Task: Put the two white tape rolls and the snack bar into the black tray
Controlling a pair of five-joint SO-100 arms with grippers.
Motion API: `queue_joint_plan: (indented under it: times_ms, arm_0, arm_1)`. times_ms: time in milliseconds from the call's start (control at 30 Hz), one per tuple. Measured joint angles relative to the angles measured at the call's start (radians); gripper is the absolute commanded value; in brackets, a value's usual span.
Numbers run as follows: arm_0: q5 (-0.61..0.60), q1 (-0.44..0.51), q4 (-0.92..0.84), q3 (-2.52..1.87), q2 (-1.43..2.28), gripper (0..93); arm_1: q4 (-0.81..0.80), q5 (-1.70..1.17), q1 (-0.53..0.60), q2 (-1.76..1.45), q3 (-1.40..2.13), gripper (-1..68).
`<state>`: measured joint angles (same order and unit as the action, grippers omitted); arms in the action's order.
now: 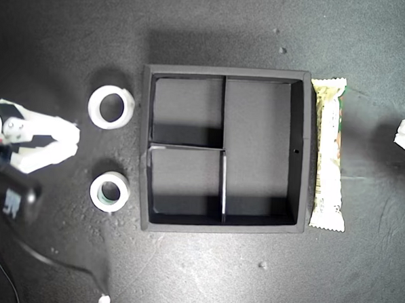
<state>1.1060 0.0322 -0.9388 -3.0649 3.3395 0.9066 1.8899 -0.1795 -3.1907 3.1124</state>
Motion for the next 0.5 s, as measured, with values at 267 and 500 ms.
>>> queue_joint_plan:
  times_ms: [267,500]
  arm_0:
    - [-0.110,-0.034,0.213,0.133,-0.350,18.1]
    - [-0.161,-0.040,0.325,0.397,-0.973,17.8]
  arm_1:
    - [-0.236,-0.347,0.012,0.002,0.000,5.9]
    - [-0.339,-0.548,0.089,0.002,-0.023,6.3]
